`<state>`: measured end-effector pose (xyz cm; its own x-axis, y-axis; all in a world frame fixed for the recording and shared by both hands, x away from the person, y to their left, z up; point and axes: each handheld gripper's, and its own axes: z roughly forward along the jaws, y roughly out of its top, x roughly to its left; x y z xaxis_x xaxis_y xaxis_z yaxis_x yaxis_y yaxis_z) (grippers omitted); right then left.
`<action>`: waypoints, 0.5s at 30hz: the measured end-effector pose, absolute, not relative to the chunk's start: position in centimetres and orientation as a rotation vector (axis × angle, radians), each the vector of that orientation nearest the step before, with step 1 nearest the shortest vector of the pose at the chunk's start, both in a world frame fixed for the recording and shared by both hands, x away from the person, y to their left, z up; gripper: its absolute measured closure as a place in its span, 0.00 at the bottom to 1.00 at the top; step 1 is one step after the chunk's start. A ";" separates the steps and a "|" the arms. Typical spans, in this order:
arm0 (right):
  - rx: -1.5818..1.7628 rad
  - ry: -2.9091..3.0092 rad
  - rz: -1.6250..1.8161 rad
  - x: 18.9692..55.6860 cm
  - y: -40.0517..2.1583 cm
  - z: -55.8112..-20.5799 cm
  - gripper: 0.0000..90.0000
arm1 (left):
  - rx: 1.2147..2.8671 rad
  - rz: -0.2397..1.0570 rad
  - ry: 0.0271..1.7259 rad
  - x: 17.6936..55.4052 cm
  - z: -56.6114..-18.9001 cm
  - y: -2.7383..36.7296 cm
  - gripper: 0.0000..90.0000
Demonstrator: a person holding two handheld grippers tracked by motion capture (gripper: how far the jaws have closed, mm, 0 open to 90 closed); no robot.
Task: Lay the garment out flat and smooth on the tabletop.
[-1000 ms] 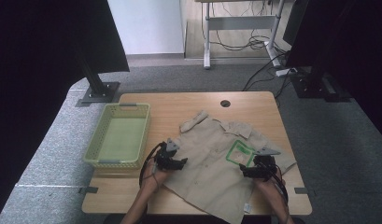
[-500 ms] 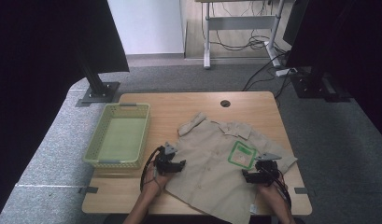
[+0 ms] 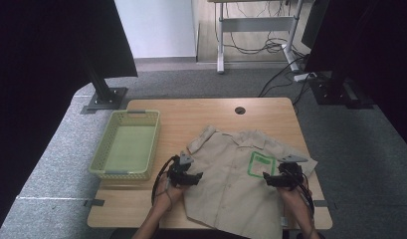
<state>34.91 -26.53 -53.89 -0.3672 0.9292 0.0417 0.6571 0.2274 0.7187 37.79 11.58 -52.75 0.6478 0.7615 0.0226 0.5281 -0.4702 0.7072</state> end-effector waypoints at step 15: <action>1.423 2.105 0.928 37.0 -24.2 -56.2 0.11 | 2.207 0.568 1.086 45.6 -52.5 10.1 0.31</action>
